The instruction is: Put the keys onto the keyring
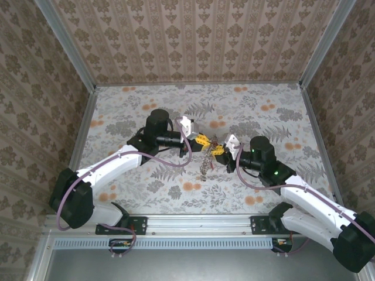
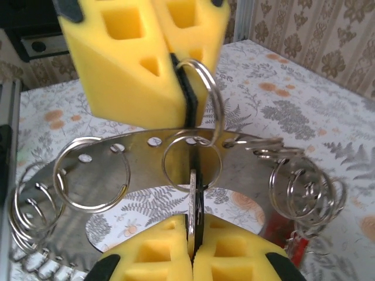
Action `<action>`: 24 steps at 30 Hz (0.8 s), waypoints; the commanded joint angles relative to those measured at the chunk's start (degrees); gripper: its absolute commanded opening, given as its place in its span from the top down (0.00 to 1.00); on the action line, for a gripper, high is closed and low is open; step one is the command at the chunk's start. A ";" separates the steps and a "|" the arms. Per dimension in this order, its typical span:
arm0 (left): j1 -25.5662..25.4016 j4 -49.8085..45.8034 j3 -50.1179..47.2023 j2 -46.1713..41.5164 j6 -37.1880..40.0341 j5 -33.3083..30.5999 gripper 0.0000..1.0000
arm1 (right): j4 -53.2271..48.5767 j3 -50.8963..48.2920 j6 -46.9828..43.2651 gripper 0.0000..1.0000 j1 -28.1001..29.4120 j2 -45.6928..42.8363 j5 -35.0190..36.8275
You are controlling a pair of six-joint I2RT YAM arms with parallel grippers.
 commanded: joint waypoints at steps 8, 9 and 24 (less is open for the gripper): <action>-0.35 -3.51 1.02 -1.42 3.94 3.79 1.00 | -10.23 5.23 -5.94 1.00 0.25 -3.25 -0.10; -0.32 -4.22 1.15 -1.49 4.58 3.86 1.00 | -11.28 5.78 -6.42 1.00 0.25 -3.23 -0.19; -0.41 -11.43 2.67 -1.77 9.74 6.27 1.00 | -33.77 18.03 -22.54 1.00 0.16 0.14 2.40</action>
